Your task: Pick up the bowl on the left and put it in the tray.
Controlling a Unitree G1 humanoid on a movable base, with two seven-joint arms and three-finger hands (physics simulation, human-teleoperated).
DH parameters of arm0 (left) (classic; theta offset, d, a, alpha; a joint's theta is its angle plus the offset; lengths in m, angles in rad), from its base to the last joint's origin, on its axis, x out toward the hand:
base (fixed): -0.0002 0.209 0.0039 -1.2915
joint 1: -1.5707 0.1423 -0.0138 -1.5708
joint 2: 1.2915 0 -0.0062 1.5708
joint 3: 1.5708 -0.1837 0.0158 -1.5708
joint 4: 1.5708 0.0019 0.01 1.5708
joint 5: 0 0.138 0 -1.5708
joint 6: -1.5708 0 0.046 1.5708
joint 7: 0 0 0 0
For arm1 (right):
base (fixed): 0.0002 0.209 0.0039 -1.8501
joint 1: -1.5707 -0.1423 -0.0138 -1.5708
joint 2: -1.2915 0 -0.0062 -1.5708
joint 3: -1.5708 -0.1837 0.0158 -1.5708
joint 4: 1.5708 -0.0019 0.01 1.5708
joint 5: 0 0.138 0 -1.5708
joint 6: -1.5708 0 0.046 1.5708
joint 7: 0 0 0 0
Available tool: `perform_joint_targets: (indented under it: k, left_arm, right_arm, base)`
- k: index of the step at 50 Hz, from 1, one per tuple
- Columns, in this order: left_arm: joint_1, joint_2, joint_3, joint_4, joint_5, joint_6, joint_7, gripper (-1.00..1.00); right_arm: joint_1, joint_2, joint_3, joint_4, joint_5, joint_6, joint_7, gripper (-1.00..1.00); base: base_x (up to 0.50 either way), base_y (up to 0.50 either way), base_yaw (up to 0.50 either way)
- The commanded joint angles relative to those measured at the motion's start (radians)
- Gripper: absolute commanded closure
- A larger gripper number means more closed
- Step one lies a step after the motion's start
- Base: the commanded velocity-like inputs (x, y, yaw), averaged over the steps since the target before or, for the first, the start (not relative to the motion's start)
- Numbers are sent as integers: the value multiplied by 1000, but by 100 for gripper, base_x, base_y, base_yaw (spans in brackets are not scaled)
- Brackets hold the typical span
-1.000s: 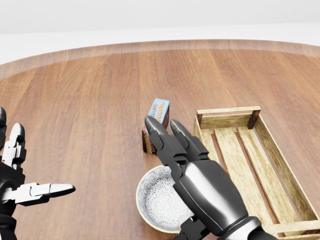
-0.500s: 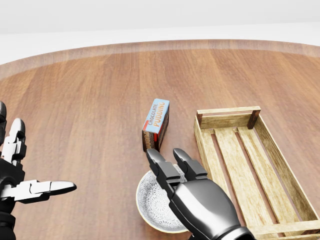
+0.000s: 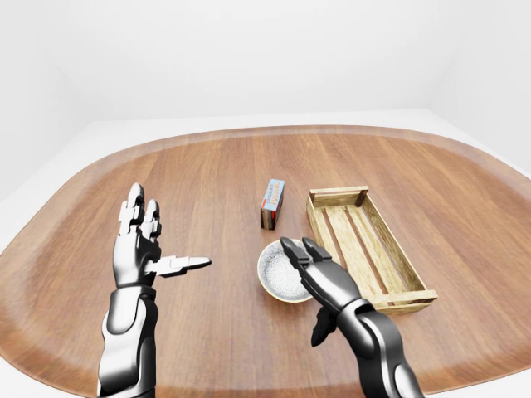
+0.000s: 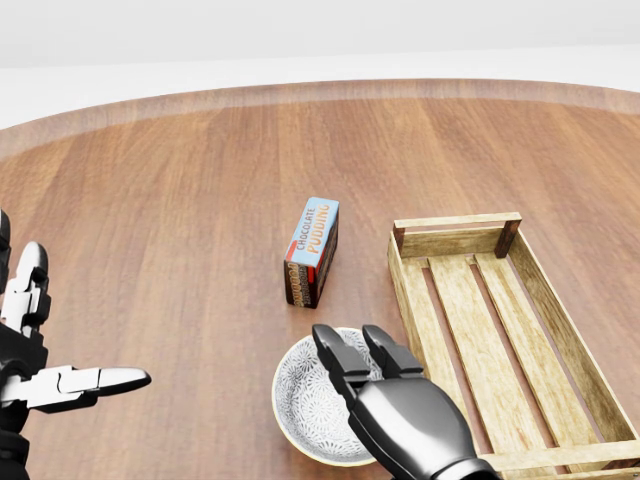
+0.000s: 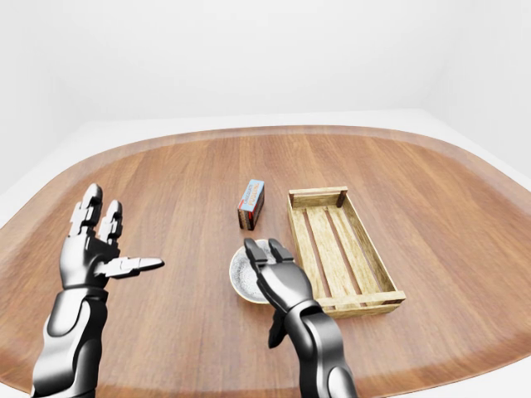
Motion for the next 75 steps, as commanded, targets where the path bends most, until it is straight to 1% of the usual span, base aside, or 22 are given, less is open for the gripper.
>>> perform_joint_targets:
  k: [1, 3, 7, 12, 13, 24, 27, 29, 35, 36, 38, 40, 46, 48, 50, 59, 64, 66, 68, 70, 73, 75]
  left_arm:
    - [2, -14, -31, 52, 24, -31, 23, -100]
    - [6, -15, -30, 51, 22, -35, 20, -100]
    - [6, -16, -32, 44, 23, -31, 22, -100]
    - [1, -17, -36, 72, 26, -50, 22, -100]
    - [1, -16, -36, 70, 24, -47, 22, -100]
    - [-3, -14, -37, 88, 24, -61, 24, -100]
    - [-5, -14, -38, 89, 25, -61, 25, -100]
    - [1, -15, -41, 76, 26, -55, 26, -100]
    - [2, -17, -40, 77, 24, -55, 24, -100]
    - [3, -18, -40, 79, 25, -59, 24, -100]
    - [8, -19, -42, 71, 25, -55, 24, -100]
    - [10, -19, -42, 71, 26, -57, 23, -100]
    - [10, -21, -41, 66, 25, -51, 25, -100]
    - [12, -22, -43, 56, 24, -42, 26, -100]
    - [12, -22, -44, 55, 24, -41, 26, -100]
    - [4, -20, -41, 73, 19, -50, 26, -100]
    - [0, -17, -40, 95, 19, -68, 24, -100]
    - [0, -16, -38, 99, 17, -71, 24, -100]
    - [1, -15, -37, 96, 17, -69, 25, -100]
    - [2, -15, -38, 85, 15, -61, 26, -100]
    - [0, -17, -40, 91, 17, -66, 26, -100]
    - [2, -17, -42, 87, 17, -64, 26, -100]
  right_arm:
    - [-19, 4, -2, 131, 20, 0, -26, -100]
    - [-26, 5, -8, 144, 27, 0, -29, -100]
    - [-33, 4, -18, 170, 38, 0, -40, -100]
    - [-37, 7, -20, 197, 43, 0, -54, -100]
    - [-37, 6, -20, 204, 45, 0, -57, -100]
    - [-62, 5, -40, 254, 63, 0, -66, -100]
    - [-67, 4, -45, 271, 67, 0, -74, -100]
    - [-67, 5, -46, 282, 69, 0, -77, -100]
    - [-81, 8, -50, 308, 76, 0, -78, -100]
    - [-81, 8, -48, 313, 77, 0, -79, -100]
    - [-84, 8, -49, 324, 79, 0, -78, -100]
    - [-89, 6, -53, 330, 78, 0, -79, -100]
    - [-95, 7, -59, 343, 80, 0, -74, -100]
    - [-98, 10, -57, 349, 79, 0, -73, -100]
    - [-101, 10, -54, 357, 75, 0, -72, -100]
    - [-111, 10, -50, 381, 67, 0, -66, -100]
    - [-125, 12, -53, 426, 70, 0, -81, -100]
    - [-128, 15, -52, 437, 72, 0, -86, -100]
    - [-129, 16, -52, 443, 73, 0, -88, -100]
    - [-133, 17, -48, 456, 72, 0, -91, -100]
    - [-134, 19, -44, 465, 69, 0, -93, -100]
    - [-137, 19, -45, 470, 70, 0, -94, -100]
  base:
    - [0, 0, 0]
    - [0, 0, 0]
    - [0, 0, 0]
    - [0, 0, 0]
    - [0, 0, 0]
    - [0, 0, 0]
    - [0, 0, 0]
    - [0, 0, 0]
    - [0, 0, 0]
    - [0, 0, 0]
    - [0, 0, 0]
    - [0, 0, 0]
    - [0, 0, 0]
    - [0, 0, 0]
    - [0, 0, 0]
    - [0, 0, 0]
    - [0, 0, 0]
    - [0, 0, 0]
    - [0, 0, 0]
    - [0, 0, 0]
    - [0, 0, 0]
    - [0, 0, 0]
